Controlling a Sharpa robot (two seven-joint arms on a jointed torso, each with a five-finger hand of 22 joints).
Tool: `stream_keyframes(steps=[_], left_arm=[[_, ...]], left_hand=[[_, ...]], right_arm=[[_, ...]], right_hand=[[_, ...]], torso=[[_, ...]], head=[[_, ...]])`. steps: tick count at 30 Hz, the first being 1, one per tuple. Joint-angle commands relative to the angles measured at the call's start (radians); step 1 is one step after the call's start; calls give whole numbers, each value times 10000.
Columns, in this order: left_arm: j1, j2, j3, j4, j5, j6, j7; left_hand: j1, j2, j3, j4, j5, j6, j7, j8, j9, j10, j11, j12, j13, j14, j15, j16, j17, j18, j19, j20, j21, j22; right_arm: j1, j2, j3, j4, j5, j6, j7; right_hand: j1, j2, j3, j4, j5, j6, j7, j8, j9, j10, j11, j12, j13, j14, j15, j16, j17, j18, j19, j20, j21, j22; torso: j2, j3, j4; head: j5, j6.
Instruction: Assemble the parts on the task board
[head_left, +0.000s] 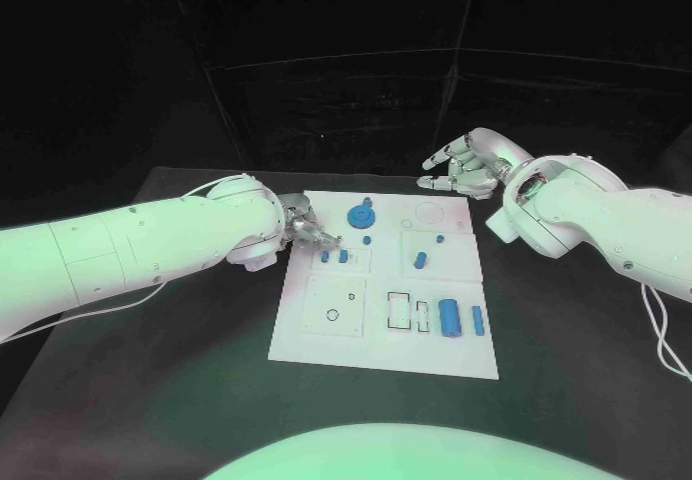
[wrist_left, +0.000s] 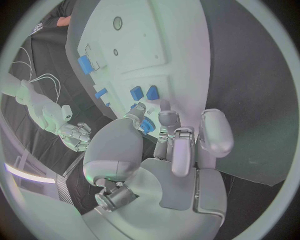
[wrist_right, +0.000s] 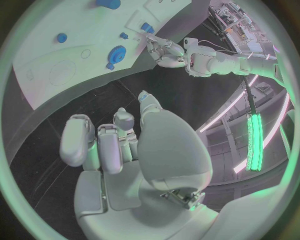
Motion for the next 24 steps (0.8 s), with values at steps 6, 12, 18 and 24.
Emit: stream_keyframes(steps=[6,12,18,24], left_arm=[[22,-86,12,136,941,-1622,1172],[27,9,9,69,791,-1796,2718],[28,324,4,-241,240,-2471,4361],[27,737,-50,-594,-1063,-2482,5340]], left_hand=[[902,236,-610,15,15,-709,330,-228,-405,-1287,311,-1457,-1578,430,278,-961,1181,439,-685,239,-1778,-1509],[2475,565,-167,-624,49,-1579,809,-670,-1004,-2544,734,-2517,-2417,-466,639,-2269,-308,790,-1757,561,-4182,-3490],[3736,394,578,-1311,14,-1648,912,-975,-1649,-3181,926,-3545,-3434,-1429,825,-3474,-1666,983,-2342,730,-5403,-4404],[4192,-211,1345,-1740,-1,-1158,862,-1665,-2846,-3151,992,-4721,-4964,-1597,853,-3514,-2032,972,-2248,829,-5646,-4558]], right_arm=[[19,9,5,-1,28,30,80],[19,10,5,-2,35,28,83],[19,22,5,-7,48,35,87],[19,59,5,-22,67,55,96]], right_hand=[[-48,84,-39,2,44,86,15,41,-5,-67,-26,-2,-13,627,-74,-59,671,-14,-38,-12,-43,-23],[-48,84,-39,2,44,86,15,41,-5,-67,-26,-2,-13,627,-74,-59,671,-14,-38,-12,-43,-23],[-48,84,-39,2,44,86,15,41,-5,-67,-26,-2,-13,627,-74,-59,671,-14,-38,-12,-43,-23],[-55,91,-50,18,57,82,16,40,-6,-71,-26,-2,-14,622,-73,-73,652,-14,-41,-11,-47,-27]], torso=[[0,9,-4],[3,8,1],[5,9,-17],[14,3,-39]], head=[[-3,-7],[-31,21],[-43,67],[-88,118]])
